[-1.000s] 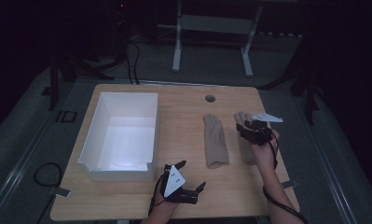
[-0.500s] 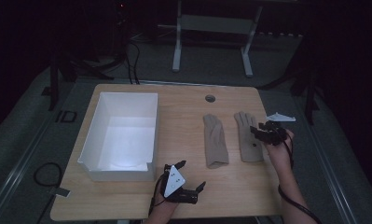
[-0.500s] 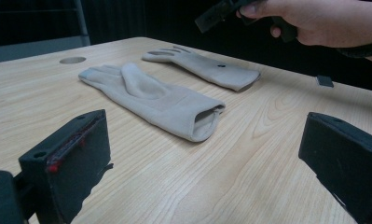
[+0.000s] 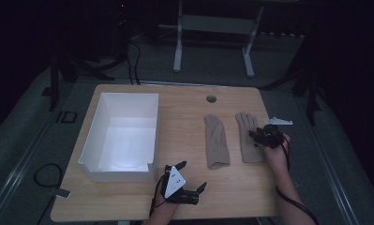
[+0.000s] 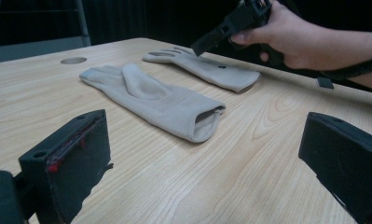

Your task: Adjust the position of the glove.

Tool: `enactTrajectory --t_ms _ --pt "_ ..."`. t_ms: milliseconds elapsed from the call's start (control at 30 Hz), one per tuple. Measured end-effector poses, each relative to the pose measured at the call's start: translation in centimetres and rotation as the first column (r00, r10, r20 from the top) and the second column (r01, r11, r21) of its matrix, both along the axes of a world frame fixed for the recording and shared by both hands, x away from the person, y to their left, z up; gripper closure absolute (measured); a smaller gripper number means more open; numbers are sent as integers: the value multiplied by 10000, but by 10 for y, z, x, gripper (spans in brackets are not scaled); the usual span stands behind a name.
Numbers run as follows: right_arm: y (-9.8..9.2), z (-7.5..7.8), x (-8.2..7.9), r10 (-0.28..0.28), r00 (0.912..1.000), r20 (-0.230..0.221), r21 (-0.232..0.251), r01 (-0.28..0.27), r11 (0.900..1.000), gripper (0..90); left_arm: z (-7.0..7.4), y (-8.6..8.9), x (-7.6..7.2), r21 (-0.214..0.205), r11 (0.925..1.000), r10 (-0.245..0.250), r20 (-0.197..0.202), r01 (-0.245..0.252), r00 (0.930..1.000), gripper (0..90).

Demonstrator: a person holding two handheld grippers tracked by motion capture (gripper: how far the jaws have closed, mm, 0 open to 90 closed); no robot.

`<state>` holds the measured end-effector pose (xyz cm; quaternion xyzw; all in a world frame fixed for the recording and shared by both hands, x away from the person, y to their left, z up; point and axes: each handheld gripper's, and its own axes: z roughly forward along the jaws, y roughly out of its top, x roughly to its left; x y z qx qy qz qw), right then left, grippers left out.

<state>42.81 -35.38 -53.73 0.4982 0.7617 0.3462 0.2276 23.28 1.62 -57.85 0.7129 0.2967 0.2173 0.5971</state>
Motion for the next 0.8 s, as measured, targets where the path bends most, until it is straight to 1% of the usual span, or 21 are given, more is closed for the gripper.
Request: enactTrajectory --t_ms 67,133,167,233,300,333,367,400,433,467,500,533,567,600,633,667,733,800 --pt "-1 -5 0 -35 9999 -100 7 35 10000 558 0 0 0 11 10000 -3 10 3 10000 24" --pt "-1 -10 0 -129 9999 -106 -170 127 9998 557 0 0 0 14 10000 -6 12 6 10000 24" --pt "-2 -13 1 -155 9998 -128 -34 155 9999 566 0 0 0 13 10000 -5 9 5 10000 24" --pt "-1 -19 1 -91 9999 -139 1 92 10000 582 0 0 0 10 10000 -6 3 6 10000 24" --pt "-2 -20 0 -55 9999 -110 168 57 9998 658 0 0 0 29 10000 -13 14 13 10000 24" --pt "-2 -21 -1 38 9999 -142 271 -34 9996 725 0 0 0 20 10000 -12 6 12 10000 24" --pt "-1 -21 -1 100 9998 -179 310 -95 9995 780 0 0 0 20 10000 -12 6 12 10000 24" --pt "0 -20 -1 75 9998 -204 289 -69 9996 813 0 0 0 21 10000 -7 11 7 10000 24" --pt "3 -19 -2 20 9998 -214 178 -16 9998 833 0 0 0 22 10000 -6 14 6 10000 24" --pt "3 -19 -2 20 9998 -214 178 -16 9998 833 0 0 0 22 10000 -6 14 6 10000 24" --pt "4 -19 -2 -94 9997 -244 175 98 9998 849 0 0 0 11 10000 -6 10 6 10000 24" --pt "3 -17 -2 -269 9991 -339 397 282 9988 862 0 0 0 6 10000 -8 0 8 10000 24" --pt "3 -16 -3 -301 9989 -364 458 318 9984 870 0 0 0 -4 10000 -10 -9 10 10000 24" --pt "3 -15 -4 -343 9989 -317 590 362 9976 872 0 0 0 -7 10000 -9 -16 9 10000 24" --pt "1 -12 -6 -428 9989 -205 888 445 9951 872 0 0 0 -19 10000 -5 -20 5 10000 24" --pt "2 -10 -7 -444 9988 -213 1021 464 9937 872 0 0 0 -9 10000 -14 -24 14 10000 24" --pt "3 -1 -11 -567 9983 168 991 547 9936 873 0 0 0 15 10000 -12 -16 12 10000 24" --pt "4 8 -13 -563 9980 272 1259 525 9907 873 0 -1 0 47 10000 -23 -16 24 10000 24"
